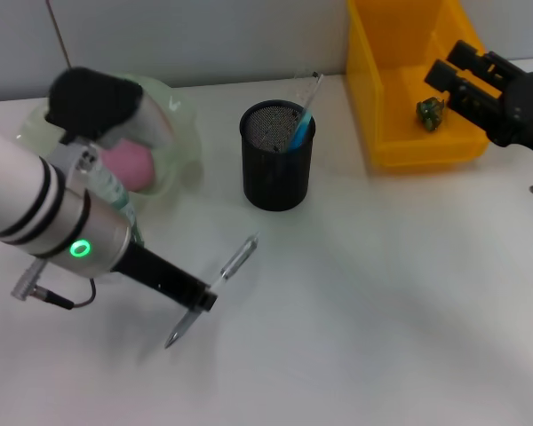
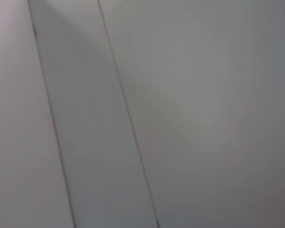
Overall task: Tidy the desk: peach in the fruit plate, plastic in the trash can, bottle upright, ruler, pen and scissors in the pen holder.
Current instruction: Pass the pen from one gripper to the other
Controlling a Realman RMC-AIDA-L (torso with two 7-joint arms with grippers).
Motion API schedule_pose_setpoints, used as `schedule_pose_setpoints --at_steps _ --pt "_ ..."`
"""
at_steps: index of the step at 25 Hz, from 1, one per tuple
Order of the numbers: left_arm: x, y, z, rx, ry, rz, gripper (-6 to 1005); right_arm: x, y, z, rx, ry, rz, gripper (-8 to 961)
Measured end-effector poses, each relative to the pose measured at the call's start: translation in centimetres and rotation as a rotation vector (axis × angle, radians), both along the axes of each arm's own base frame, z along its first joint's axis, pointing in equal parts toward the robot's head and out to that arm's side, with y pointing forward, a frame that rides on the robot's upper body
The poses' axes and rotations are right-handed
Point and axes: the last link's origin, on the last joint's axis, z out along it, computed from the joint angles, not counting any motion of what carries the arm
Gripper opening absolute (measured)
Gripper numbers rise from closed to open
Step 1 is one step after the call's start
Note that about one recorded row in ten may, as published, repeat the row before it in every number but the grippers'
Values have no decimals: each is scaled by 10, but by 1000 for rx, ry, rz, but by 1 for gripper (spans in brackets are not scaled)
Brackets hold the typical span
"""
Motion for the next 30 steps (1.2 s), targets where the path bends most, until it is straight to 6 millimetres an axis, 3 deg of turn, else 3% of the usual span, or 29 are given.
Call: schedule_pose_setpoints --at_steps 12,21,22,30 --pt "28 8 12 75 -195 -66 143 28 -20 18 57 61 -88 609" --pt "50 16 13 137 -311 -137 145 32 -24 19 60 67 -101 610" --pt "59 20 13 177 -367 -168 145 33 -25 19 60 67 -104 610" --pt "77 29 13 324 -533 -267 147 34 -26 18 55 60 -107 609"
